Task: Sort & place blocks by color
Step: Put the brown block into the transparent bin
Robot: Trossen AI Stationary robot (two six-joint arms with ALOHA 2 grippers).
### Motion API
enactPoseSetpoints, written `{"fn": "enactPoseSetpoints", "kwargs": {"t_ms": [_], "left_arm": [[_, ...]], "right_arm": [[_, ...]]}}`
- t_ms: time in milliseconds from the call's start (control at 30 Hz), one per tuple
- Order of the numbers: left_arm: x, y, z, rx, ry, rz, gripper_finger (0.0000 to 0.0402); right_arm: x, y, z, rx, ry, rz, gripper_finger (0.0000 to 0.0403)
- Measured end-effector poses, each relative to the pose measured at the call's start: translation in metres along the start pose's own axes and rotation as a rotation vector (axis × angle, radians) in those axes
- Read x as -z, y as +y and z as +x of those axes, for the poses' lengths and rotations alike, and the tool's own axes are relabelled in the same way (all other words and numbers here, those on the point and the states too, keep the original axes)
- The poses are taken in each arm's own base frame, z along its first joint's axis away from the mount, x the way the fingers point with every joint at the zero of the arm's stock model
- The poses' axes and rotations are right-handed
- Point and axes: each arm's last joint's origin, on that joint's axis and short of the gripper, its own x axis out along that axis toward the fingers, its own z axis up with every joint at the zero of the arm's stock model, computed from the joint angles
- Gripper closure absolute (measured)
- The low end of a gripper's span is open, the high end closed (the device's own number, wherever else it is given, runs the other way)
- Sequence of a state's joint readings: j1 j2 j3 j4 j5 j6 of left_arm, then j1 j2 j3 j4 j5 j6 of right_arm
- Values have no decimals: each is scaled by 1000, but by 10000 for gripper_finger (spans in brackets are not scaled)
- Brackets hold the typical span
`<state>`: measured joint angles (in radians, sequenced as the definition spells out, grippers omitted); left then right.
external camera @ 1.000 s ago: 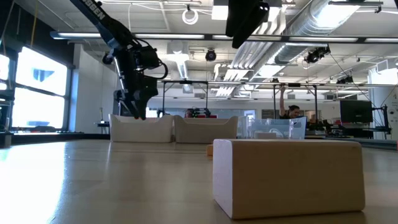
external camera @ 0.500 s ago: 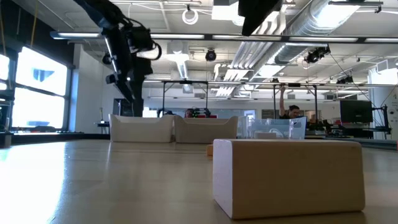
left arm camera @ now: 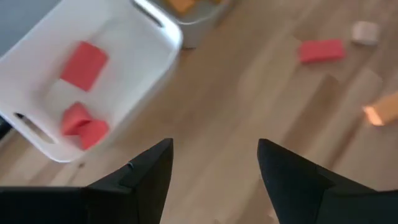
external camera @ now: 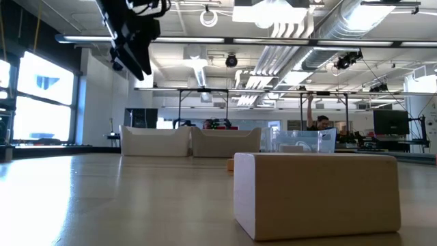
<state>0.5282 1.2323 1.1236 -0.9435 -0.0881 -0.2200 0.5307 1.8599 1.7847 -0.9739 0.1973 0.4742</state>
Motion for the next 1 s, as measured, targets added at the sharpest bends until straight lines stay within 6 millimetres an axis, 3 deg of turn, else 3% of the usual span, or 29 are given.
{"fn": "enactPoseSetpoints", "kwargs": {"t_ms": [233,500,1000], "left_arm": [[13,-36,-11,85,-11,20,183],[28,-69,-18,139,-5,63,183],[34,-79,-22,135,-14,42,183]], "right_arm": [[5,21,-1,-24,-49,-67,162],[13,36,27,-34,8,-95,162],[30,51,101,-71,167,-117,162]]}}
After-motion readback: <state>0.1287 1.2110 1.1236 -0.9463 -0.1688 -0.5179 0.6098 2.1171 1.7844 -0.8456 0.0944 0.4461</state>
